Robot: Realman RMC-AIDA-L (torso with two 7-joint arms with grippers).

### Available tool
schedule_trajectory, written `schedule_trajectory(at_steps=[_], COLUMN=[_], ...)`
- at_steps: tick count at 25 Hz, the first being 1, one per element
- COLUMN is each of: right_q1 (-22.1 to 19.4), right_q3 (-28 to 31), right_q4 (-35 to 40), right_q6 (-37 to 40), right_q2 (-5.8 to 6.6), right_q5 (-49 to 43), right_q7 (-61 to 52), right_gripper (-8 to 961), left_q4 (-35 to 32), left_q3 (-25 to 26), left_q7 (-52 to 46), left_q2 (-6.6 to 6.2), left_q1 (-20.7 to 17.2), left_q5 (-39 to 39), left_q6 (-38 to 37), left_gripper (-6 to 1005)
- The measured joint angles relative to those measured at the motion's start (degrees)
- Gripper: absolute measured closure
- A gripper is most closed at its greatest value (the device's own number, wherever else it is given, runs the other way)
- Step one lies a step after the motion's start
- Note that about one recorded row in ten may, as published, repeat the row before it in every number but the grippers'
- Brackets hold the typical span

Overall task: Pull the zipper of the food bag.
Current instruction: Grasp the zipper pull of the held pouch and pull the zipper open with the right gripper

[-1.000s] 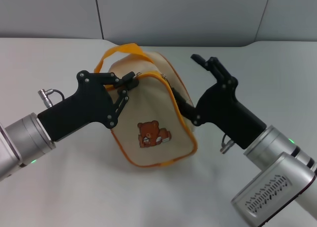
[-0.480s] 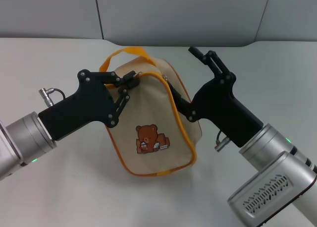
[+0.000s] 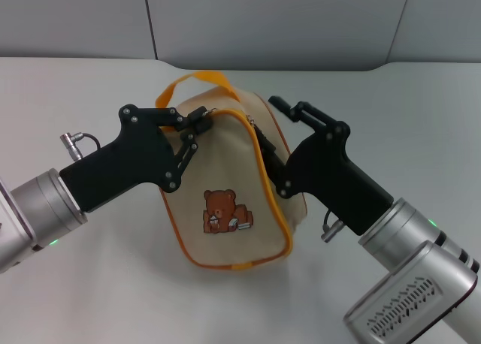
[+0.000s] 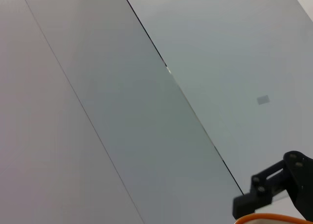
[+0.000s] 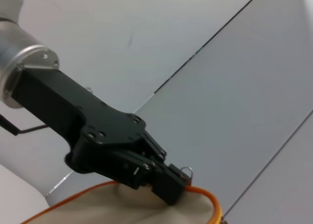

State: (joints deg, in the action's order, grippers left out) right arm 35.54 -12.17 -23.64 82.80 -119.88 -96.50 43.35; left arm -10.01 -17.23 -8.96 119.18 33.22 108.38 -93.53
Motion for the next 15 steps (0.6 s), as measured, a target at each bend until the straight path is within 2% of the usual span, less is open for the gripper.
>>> schedule_trajectory(at_steps=[3, 15], right_q1=[-0.1, -1.0], right_q3=[0.0, 0.1], right_q4=[-0.1, -1.0], right_q6=[-0.1, -1.0], right_q2=[0.00, 0.00], right_q5=[-0.7, -0.7], right_q7=[0.5, 4.6], right_gripper=[515, 794], left_q4=[0.2, 0.3], left_q3=[0.0, 0.0], left_q7=[0.0, 0.0], left_q2=[0.00, 0.00], left_q1=[0.0, 0.1], left_q5=[0.0, 0.1], left_q6=[0.0, 0.0], left_gripper=[944, 945])
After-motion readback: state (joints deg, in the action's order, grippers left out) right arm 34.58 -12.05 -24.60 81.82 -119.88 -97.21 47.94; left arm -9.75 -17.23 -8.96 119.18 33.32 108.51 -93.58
